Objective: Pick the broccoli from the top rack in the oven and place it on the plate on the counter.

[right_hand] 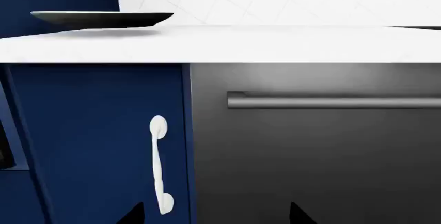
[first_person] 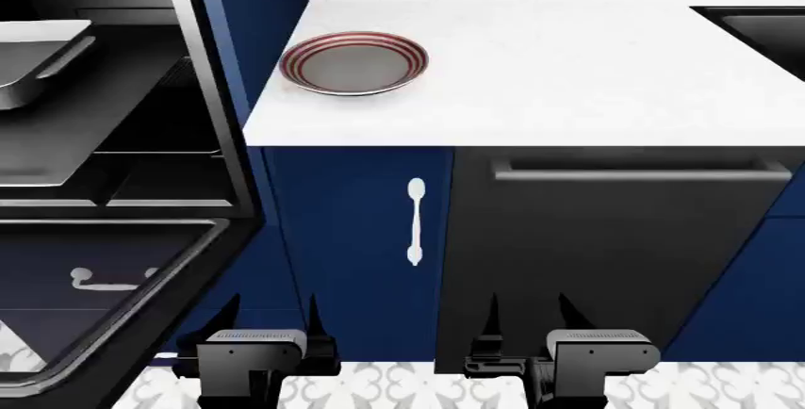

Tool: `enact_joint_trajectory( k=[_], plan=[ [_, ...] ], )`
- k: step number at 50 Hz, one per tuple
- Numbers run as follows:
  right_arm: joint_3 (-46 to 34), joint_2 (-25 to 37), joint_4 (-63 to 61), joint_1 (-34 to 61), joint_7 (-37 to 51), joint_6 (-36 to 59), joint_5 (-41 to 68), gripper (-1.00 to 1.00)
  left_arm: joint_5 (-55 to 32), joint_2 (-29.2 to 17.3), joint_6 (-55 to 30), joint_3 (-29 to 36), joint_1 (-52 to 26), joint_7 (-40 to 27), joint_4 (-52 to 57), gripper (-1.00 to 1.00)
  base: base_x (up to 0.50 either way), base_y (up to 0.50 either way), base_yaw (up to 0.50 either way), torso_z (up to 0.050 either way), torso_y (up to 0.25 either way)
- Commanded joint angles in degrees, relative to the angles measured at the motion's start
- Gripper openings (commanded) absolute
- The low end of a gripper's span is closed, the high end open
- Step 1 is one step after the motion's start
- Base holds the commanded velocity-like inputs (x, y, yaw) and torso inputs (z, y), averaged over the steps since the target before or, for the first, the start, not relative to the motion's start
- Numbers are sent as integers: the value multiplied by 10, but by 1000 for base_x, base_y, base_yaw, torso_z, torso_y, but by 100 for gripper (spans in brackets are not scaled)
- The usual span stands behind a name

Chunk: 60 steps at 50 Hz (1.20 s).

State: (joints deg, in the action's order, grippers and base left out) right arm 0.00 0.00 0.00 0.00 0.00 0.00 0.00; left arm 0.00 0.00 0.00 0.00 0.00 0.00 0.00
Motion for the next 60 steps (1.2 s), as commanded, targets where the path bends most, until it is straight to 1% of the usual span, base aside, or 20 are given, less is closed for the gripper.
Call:
enact_joint_trajectory(
  k=[1,10,12,16,19,24,25,26,27,28,29,31,32,34,35,36,41,51,58,60],
  plan=[
    [-13,10,1,-1,12,-3,4,100,-11,-9,0,11,2,-9,4,100,0,0,0,0,0],
    [-23,24,-12,-3,32,16,32,100,-30,-25,-2,27,6,-26,16,100,0,0,0,0,0],
    [-20,26,-38,-3,37,43,42,100,-30,-32,17,35,16,-22,41,100,0,0,0,0,0],
    [-28,33,-142,-7,50,109,45,100,-52,-35,-43,38,22,-27,135,100,0,0,0,0,0],
    [-30,39,-260,-1,63,192,51,100,-51,-40,-109,44,16,-41,237,100,0,0,0,0,0],
    [-20,46,-446,64,83,374,79,100,-65,-47,-241,37,-33,-67,405,100,0,0,0,0,0],
    [-15,46,-490,94,88,427,90,100,-65,-49,-279,34,-55,-75,442,100,0,0,0,0,0],
    [-14,47,-506,107,90,445,95,100,-67,-50,-296,31,-66,-79,457,100,0,0,0,0,0],
    [0,41,-572,176,98,531,120,100,-85,-48,-361,18,-109,-87,511,100,0,0,0,0,0],
    [7,44,-599,219,112,601,146,100,-91,-49,-405,15,-138,-94,541,100,0,0,0,0,0],
    [9,82,-600,258,185,612,232,100,-100,-49,-458,12,-175,-100,571,100,0,0,0,0,0],
    [9,172,-600,321,350,603,404,100,-122,-58,-516,13,-228,-122,600,100,0,0,0,0,0],
    [10,204,-600,363,435,604,490,100,-189,-99,-530,22,-266,-185,600,100,0,0,0,0,0],
    [18,232,-599,435,529,616,662,100,-361,-212,-526,46,-348,-357,600,100,0,0,0,0,0],
    [26,237,-595,467,560,621,710,100,-447,-240,-534,49,-390,-433,600,100,0,0,0,0,0],
    [26,242,-593,488,581,626,737,100,-512,-248,-541,47,-411,-462,599,100,0,0,0,0,0],
    [27,258,-571,582,655,628,838,100,-581,-260,-556,35,-476,-512,594,100,0,0,0,0,0],
    [17,266,-546,667,701,621,896,100,-709,-278,-582,17,-594,-598,586,100,0,0,0,0,0],
    [3,275,-525,743,745,611,952,100,-769,-288,-591,14,-664,-641,569,100,0,0,0,0,0],
    [1,275,-525,750,750,609,956,100,-770,-290,-590,13,-668,-643,570,100,0,0,0,0,0]
  ],
)
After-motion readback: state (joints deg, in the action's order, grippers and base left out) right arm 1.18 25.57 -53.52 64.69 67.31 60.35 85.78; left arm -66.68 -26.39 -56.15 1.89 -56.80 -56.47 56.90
